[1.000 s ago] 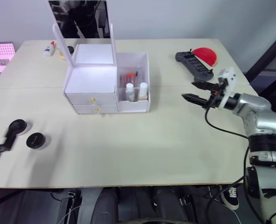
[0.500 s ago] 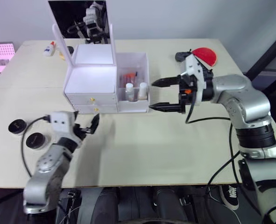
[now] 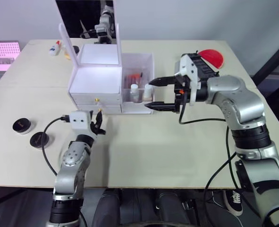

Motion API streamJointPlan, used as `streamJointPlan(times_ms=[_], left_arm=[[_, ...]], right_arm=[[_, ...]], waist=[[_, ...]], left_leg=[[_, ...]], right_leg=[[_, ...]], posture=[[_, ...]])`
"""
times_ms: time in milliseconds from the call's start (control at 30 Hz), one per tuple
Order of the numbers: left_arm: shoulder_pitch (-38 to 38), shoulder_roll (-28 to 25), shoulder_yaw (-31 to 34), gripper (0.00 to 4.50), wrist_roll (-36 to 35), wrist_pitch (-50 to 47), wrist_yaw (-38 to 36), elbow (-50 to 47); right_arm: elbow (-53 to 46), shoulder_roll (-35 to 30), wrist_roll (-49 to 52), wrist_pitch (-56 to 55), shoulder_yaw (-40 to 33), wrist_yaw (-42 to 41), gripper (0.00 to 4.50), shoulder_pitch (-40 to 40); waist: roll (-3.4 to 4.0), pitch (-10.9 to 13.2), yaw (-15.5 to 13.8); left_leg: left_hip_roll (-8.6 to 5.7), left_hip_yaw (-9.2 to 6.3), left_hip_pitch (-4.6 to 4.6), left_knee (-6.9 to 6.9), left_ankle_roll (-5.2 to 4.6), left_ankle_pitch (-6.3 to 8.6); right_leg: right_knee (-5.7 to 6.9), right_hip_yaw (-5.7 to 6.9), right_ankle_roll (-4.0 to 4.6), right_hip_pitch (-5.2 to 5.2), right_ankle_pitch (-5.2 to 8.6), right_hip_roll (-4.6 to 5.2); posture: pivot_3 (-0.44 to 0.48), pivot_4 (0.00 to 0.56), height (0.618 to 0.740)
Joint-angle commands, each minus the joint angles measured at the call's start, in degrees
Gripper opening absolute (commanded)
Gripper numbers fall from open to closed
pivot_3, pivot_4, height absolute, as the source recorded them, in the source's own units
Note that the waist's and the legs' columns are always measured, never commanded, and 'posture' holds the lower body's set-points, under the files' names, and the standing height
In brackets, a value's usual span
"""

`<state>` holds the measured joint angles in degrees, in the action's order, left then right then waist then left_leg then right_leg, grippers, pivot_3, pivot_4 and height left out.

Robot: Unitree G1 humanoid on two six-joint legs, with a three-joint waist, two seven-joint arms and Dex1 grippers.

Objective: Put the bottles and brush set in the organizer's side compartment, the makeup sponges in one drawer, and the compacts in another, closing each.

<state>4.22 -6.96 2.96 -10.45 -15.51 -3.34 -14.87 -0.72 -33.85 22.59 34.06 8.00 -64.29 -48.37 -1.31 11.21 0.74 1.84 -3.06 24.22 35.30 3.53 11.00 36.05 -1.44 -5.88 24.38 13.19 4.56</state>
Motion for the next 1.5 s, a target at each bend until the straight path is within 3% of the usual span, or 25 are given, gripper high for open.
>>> streamJointPlan(times_ms=[33, 333, 433, 533, 933, 1033, 1100, 1133, 1500], left_arm=[[0.71, 0.47, 0.02, 0.07, 1.29, 1.78, 0.28, 1.42], [-1.68, 1.78, 0.76, 0.07, 0.25, 2.98, -0.61, -0.07], [-2.31, 2.11, 0.42, 0.95, 0.63, 2.91, -0.26, -0.79], [-2.18, 2.44, -0.17, 2.43, 0.96, 2.85, -0.26, -0.51], [2.06, 3.03, 0.12, 2.43, 2.45, 3.09, 0.26, 5.06], [2.97, 3.15, -0.24, 1.61, 2.87, 4.66, -0.28, 6.11], [2.90, 3.47, 0.00, 0.53, 2.74, 5.12, -0.19, 5.94], [2.57, 3.60, 0.07, 0.29, 2.52, 5.32, -0.33, 5.63], [-2.25, 3.80, -0.50, 0.31, 2.37, 6.43, -1.09, 1.21]], right_arm=[[-1.33, -0.54, 0.07, -0.10, -1.12, 0.48, 4.50, -1.90], [-1.90, -1.25, 0.01, 0.75, -0.78, 0.61, 4.50, -2.24], [-1.90, -1.32, -0.09, 0.91, -0.52, 0.68, 4.50, -2.22], [-1.73, -1.15, -0.37, 0.78, -0.29, 0.90, 4.50, -2.31], [-2.65, -0.68, -0.76, 0.67, -0.23, 1.52, 4.50, -1.82], [-2.77, -0.81, -0.82, 0.64, -0.29, 1.62, 4.50, -1.81], [-2.87, -0.85, -0.77, 0.74, -0.38, 1.78, 4.50, -1.77], [-2.88, -0.88, -0.78, 0.74, -0.39, 1.85, 4.50, -1.74], [-2.09, -0.78, -1.17, 0.18, 0.25, 1.45, 4.50, -1.58]], waist=[[0.01, 0.00, -0.02], [0.01, -0.01, -0.01], [0.01, -0.01, 0.01], [0.01, -0.01, -0.01], [0.01, -0.01, 0.00], [0.01, -0.01, -0.01], [0.01, -0.01, -0.03], [0.01, -0.01, -0.05], [0.01, -0.01, 0.10]], left_leg=[[0.00, 0.00, -0.01, 0.00, 0.00, 0.00], [0.00, -0.01, -0.01, 0.00, 0.00, 0.00], [0.00, -0.01, -0.01, 0.00, 0.00, 0.00], [0.00, -0.01, 0.01, 0.00, 0.00, 0.00], [0.00, -0.03, 0.02, 0.00, 0.00, 0.00], [0.00, -0.03, 0.02, 0.00, 0.00, 0.00], [0.00, -0.04, 0.02, 0.00, 0.00, 0.00], [0.00, -0.04, 0.02, 0.00, 0.00, 0.00], [0.00, -0.04, 0.03, -0.01, 0.00, 0.00]], right_leg=[[0.00, 0.00, 0.00, 0.00, 0.00, 0.00], [0.00, 0.00, 0.00, -0.01, 0.00, 0.00], [0.00, 0.00, 0.00, -0.01, 0.00, 0.00], [-0.01, 0.00, 0.00, 0.00, 0.00, 0.00], [-0.01, 0.02, 0.00, 0.00, 0.00, 0.00], [-0.01, 0.02, 0.00, 0.00, 0.00, 0.00], [-0.01, 0.03, 0.00, 0.00, 0.00, 0.00], [-0.01, 0.03, 0.00, 0.00, 0.00, 0.00], [-0.02, 0.03, 0.00, 0.00, 0.01, 0.00]], posture=[[0.000, 0.150, 0.740], [0.000, 0.150, 0.740], [0.000, 0.150, 0.740], [0.000, 0.150, 0.740], [0.000, 0.150, 0.740], [0.000, 0.150, 0.740], [0.000, 0.150, 0.740], [0.000, 0.150, 0.740], [0.000, 0.150, 0.740]])
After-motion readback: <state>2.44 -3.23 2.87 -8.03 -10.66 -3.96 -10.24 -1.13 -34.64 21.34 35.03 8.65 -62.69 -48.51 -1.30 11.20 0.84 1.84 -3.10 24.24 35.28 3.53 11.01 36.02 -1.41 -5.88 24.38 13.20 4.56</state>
